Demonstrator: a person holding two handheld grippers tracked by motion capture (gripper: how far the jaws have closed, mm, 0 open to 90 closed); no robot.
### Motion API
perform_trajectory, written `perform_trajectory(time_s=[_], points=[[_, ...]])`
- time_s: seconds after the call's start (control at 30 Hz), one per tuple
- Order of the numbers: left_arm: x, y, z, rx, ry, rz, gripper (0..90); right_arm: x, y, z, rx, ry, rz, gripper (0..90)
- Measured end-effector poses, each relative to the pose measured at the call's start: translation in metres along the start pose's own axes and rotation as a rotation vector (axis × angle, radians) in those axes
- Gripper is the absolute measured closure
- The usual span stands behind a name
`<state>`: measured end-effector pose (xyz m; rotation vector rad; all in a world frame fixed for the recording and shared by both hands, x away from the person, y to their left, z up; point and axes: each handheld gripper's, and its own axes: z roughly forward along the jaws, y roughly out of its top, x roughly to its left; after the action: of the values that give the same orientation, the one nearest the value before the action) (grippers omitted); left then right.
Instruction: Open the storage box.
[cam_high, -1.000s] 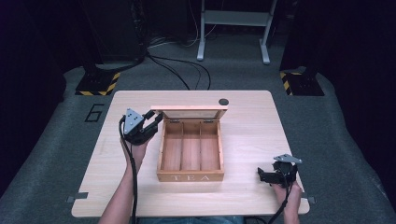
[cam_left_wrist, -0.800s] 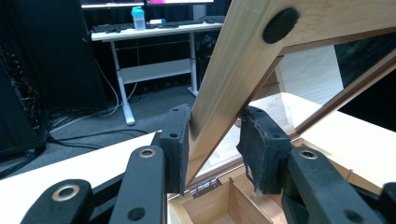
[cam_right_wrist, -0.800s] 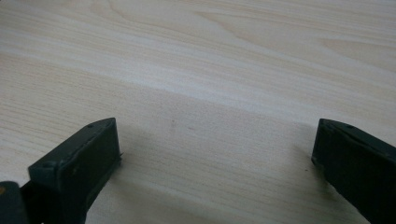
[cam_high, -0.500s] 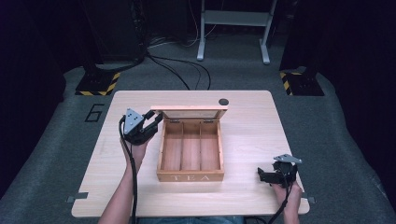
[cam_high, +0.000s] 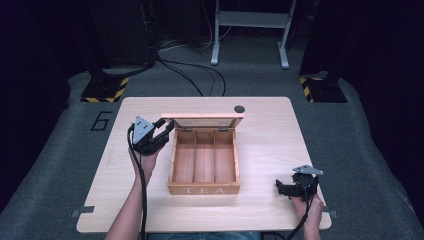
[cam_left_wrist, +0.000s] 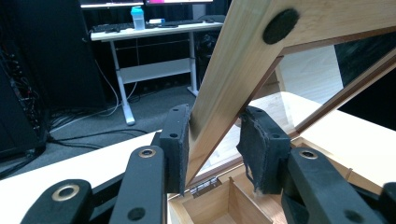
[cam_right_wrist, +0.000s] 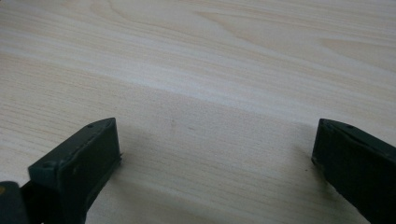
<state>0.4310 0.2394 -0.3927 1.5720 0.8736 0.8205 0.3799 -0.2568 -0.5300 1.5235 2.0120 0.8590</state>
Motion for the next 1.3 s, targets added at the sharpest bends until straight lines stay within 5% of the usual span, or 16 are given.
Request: perform_trajectory(time_s=[1.0,1.3], points=[[-0.0005,-0.0015,-0.0015,-0.003,-0.005,0.005,62.7,-0.0003,0.0000,0.0001,0.000,0.001,-0.006,0.4],[-0.0017,-0.0066,-0.0089,0.009,-0.036,0.016,61.7,-0.0003,0.0000,0.0000,0.001,0.001,-0.005,0.4]])
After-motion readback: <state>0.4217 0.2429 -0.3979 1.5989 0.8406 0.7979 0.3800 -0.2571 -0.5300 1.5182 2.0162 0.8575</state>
